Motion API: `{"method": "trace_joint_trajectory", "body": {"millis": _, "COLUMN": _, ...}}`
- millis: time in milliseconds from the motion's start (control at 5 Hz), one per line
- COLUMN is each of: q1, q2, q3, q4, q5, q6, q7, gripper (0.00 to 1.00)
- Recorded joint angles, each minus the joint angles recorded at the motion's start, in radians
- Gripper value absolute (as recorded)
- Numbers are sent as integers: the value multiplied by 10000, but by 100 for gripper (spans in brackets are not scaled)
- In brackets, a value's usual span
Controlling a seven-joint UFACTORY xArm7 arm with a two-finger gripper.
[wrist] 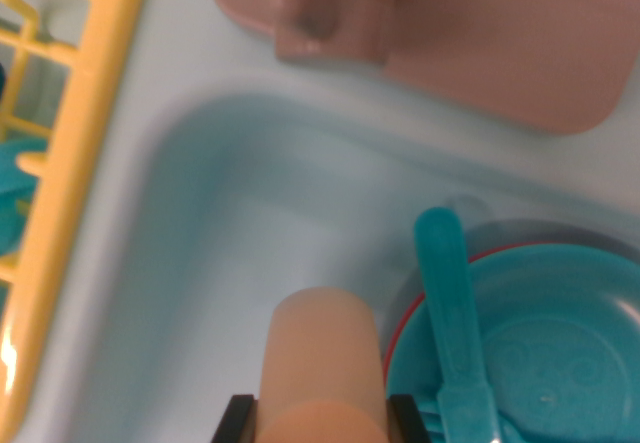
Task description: Pick detergent from the sink
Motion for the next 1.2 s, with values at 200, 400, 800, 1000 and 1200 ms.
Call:
{"method": "trace_joint_trajectory", "body": {"millis": 200, "q1": 1, "q2": -104, "q3": 0, "q4": 204, "q5": -11, "q6": 308, "q7": 11, "gripper": 100}}
{"method": "trace_joint_trajectory", "body": {"millis": 400, "q1": 1, "q2": -104, "q3": 0, "q4": 204, "q5": -11, "q6": 308, "q7": 11, "gripper": 100}}
{"method": "trace_joint_trajectory", "body": {"millis": 800, "q1": 3, "q2": -227, "q3": -1, "q4": 445, "q5": -25, "q6": 671, "q7": 24, "gripper": 100}}
{"method": "trace_joint_trajectory", "body": {"millis": 1000, "q1": 4, "q2": -364, "q3": -2, "q4": 714, "q5": -40, "q6": 1077, "q7": 39, "gripper": 100}}
{"method": "trace_joint_trajectory", "body": {"millis": 1200, "q1": 4, "q2": -364, "q3": -2, "q4": 714, "q5": -40, "q6": 1077, "q7": 39, "gripper": 100}}
